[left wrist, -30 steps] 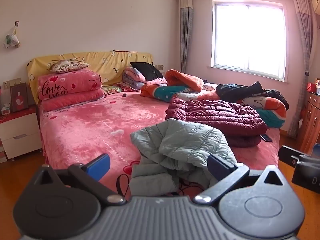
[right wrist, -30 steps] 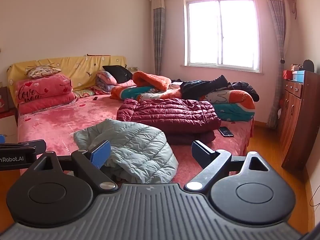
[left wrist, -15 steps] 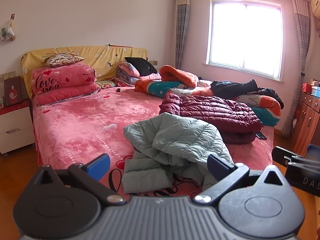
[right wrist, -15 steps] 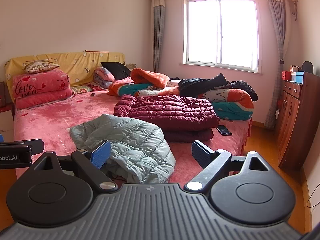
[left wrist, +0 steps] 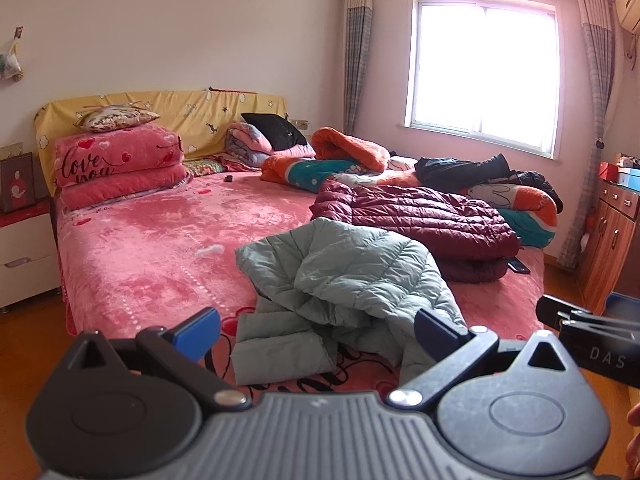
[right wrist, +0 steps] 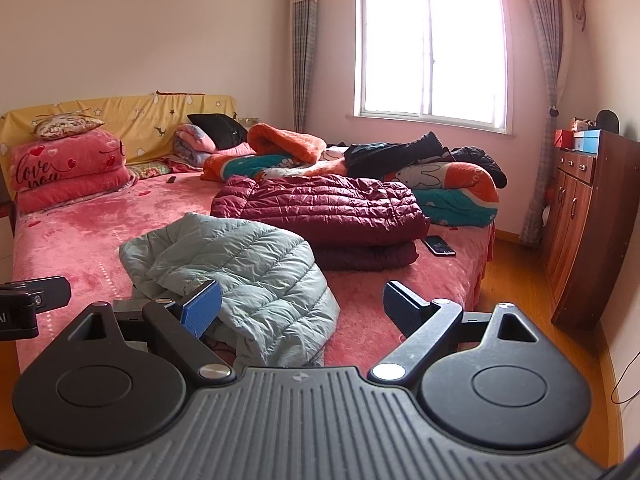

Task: Fold large clothes
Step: 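Move both grippers toward the mint-green puffer jacket on the bed, then grasp the mint jacket's edge with the left gripper and lift it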

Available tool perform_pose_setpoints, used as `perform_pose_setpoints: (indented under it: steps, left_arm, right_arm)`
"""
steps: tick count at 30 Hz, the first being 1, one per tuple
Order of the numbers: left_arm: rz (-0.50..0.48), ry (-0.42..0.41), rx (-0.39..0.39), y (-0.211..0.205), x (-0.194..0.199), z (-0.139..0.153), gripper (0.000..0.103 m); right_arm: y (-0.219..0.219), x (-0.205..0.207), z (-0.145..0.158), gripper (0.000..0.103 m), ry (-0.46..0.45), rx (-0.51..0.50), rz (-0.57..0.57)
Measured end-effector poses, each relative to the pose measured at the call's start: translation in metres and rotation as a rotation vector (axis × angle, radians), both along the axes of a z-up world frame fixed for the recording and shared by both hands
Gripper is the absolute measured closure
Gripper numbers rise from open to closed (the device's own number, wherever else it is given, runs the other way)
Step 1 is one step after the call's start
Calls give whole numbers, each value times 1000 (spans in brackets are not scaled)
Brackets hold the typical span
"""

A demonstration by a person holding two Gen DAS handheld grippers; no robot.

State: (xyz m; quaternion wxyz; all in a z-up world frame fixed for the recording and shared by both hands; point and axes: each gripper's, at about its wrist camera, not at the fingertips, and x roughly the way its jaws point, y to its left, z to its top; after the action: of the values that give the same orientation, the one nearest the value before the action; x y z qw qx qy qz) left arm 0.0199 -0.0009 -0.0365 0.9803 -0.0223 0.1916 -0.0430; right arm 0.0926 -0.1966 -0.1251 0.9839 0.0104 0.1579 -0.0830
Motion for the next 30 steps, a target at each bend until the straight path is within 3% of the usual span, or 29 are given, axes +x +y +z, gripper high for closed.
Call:
perform_pose_setpoints:
  steps: [3, 5, 9, 16, 20, 25, 30]
  left_arm:
    - [-9, -31, -18, 2, 1, -6, 1]
    - [-13, -5, -22, 1, 5, -10, 1]
    - [-37, -8, 52, -5, 7, -23, 1]
    - [-20, -7, 116, -10, 11, -50, 1]
    - [-96, -3, 84, -10, 13, -64, 1]
    - [-150, -32, 107, -20, 19, -72, 1]
    - [-172, 26, 47, -26, 41, -79, 2]
  right_arm:
    - [-2, 2, -1, 0, 5, 8, -5]
    - [-3, 3, -3, 0, 4, 10, -9]
    - [-3, 4, -5, 0, 6, 14, -12]
    - [-10, 10, -15, 0, 9, 30, -11]
    - [-17, 17, -29, 0, 15, 24, -2]
    - [-32, 33, -47, 0, 54, 61, 11]
    - [-47, 53, -60, 0, 91, 121, 30]
